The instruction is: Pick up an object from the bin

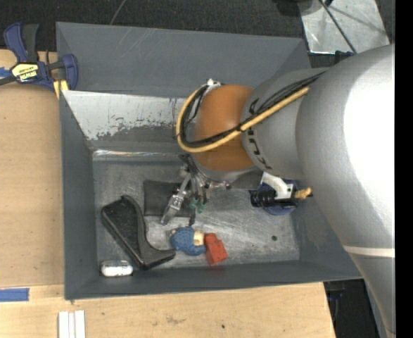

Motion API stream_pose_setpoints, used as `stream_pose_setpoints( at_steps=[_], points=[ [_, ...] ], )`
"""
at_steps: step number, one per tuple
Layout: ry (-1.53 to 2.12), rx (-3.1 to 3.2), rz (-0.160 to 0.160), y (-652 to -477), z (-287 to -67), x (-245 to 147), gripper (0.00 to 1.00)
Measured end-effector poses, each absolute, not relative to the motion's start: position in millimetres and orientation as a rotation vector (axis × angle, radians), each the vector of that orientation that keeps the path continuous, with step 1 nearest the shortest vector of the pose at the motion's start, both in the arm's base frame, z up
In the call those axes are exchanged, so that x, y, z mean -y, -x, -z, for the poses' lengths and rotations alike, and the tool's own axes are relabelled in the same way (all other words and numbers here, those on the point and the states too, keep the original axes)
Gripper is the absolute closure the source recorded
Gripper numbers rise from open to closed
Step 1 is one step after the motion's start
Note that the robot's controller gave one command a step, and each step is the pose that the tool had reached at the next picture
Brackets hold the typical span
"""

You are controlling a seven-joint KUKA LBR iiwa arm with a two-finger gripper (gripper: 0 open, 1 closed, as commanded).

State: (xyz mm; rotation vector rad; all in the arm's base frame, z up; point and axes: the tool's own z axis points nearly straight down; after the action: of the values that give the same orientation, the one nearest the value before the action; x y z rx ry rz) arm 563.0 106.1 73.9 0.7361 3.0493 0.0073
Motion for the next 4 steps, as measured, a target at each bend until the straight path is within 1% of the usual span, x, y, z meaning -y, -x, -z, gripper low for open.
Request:
stream_pose_setpoints(
  at_steps=[1, 2, 3, 4],
  points=[
    [-1.204, -2.895, -0.006, -605.7, -74, -138, 0.00],
    [-1.198, -2.880, -0.012, -610.1, -78, -135, 1.00],
    [-1.201, -2.898, -0.003, -611.5, -89, -135, 1.00],
    [-1.197, -2.897, -0.007, -613.8, -147, -134, 1.00]
  ],
)
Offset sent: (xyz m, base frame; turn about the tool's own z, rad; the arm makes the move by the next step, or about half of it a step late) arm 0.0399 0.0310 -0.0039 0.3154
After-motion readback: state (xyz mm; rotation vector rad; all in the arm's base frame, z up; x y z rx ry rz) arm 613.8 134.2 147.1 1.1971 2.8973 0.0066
